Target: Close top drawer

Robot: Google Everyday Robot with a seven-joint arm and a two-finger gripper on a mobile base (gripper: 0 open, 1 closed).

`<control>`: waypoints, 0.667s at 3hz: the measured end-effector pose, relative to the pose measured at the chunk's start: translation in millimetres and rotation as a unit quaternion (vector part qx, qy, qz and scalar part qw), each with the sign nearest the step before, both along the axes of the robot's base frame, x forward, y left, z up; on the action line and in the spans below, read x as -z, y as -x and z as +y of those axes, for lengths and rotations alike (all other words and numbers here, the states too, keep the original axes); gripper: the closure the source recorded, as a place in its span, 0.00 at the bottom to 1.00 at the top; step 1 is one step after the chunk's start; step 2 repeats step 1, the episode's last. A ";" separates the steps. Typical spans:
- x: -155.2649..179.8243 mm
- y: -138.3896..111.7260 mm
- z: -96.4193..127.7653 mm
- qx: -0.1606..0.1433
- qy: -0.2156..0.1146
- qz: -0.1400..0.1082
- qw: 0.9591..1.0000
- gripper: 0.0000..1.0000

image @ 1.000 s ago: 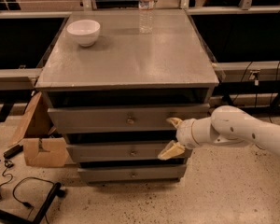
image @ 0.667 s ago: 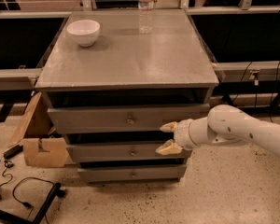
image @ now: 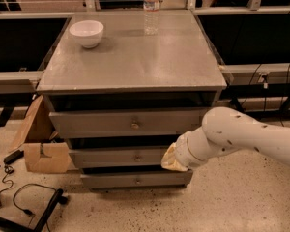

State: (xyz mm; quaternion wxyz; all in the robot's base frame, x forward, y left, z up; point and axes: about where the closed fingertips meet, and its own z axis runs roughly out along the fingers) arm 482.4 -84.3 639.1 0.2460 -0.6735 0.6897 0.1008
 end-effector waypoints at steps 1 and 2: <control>-37.0 52.6 -1.8 -0.013 0.071 0.035 0.997 1.00; -37.0 52.6 -1.8 -0.013 0.071 0.035 0.997 1.00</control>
Offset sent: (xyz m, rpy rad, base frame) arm 0.0000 0.0000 0.0000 0.0000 0.0000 0.0000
